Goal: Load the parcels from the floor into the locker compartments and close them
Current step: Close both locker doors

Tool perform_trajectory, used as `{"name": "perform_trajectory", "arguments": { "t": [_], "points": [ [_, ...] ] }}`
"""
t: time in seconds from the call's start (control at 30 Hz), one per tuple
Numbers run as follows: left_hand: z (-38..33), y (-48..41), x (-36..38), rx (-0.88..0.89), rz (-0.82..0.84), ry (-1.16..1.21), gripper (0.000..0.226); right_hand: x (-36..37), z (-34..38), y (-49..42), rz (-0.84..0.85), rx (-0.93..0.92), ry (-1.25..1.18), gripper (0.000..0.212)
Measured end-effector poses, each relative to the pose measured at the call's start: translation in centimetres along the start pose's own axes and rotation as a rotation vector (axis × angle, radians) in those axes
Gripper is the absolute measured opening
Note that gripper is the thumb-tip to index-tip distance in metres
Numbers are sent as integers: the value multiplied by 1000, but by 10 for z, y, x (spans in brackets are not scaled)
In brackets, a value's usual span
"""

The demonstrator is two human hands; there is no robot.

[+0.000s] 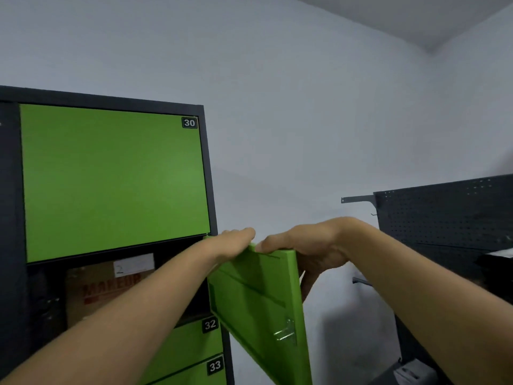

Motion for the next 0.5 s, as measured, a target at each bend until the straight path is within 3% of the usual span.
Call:
{"name": "perform_trajectory", "arguments": {
  "t": [0.13,0.3,0.37,0.43,0.5],
  "points": [
    [12,12,-11,59,131,-46,30,17,12,-31,-9,-117,-33,42],
    [31,30,-40,-3,215,-194,23,27,22,-68,173,-203,-57,68],
    [34,41,-50,-62,197,-247,22,33,29,-78,209,-208,-25,67],
    [42,50,-57,-94,167,-329,32,41,38,-86,176,-193,54,76],
    [57,56,-71,-122,153,-474,21,45,42,-100,93,-162,217,99]
  ]
}}
Point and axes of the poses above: each hand's wrist, its own y-axis away from the middle knuckle, its own x-axis out of the palm, z = x × y, the point moved 1 cm from there along -y, towards the middle knuckle, and after that the axes turned 15 degrees about z, right-handed, at the moved point
